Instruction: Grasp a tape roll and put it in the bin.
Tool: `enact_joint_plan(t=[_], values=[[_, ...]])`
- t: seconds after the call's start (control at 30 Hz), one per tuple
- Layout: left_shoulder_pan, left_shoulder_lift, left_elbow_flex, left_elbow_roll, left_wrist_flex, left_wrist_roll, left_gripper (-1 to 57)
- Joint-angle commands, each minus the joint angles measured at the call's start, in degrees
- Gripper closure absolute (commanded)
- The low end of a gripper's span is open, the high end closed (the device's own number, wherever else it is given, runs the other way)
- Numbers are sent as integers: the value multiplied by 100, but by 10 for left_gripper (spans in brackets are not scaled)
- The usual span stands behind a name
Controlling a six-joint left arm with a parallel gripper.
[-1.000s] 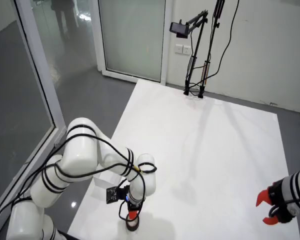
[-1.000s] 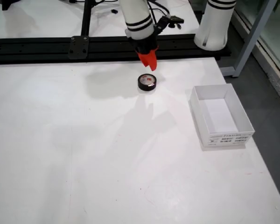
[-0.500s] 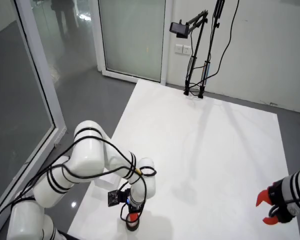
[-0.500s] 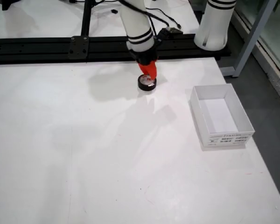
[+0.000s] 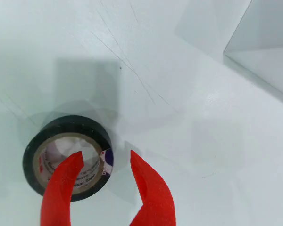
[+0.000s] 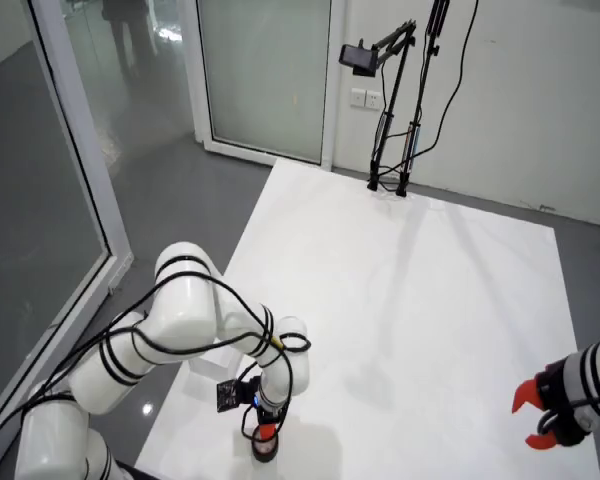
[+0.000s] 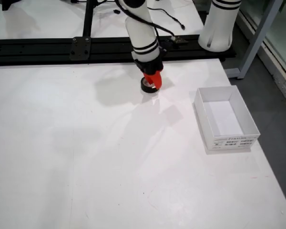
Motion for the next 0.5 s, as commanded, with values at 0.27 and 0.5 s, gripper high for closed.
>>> enact_joint_plan(t=[0.27, 0.5], values=[[110, 225, 0, 72, -326, -7, 437], [101, 225, 0, 63, -405, -7, 570]])
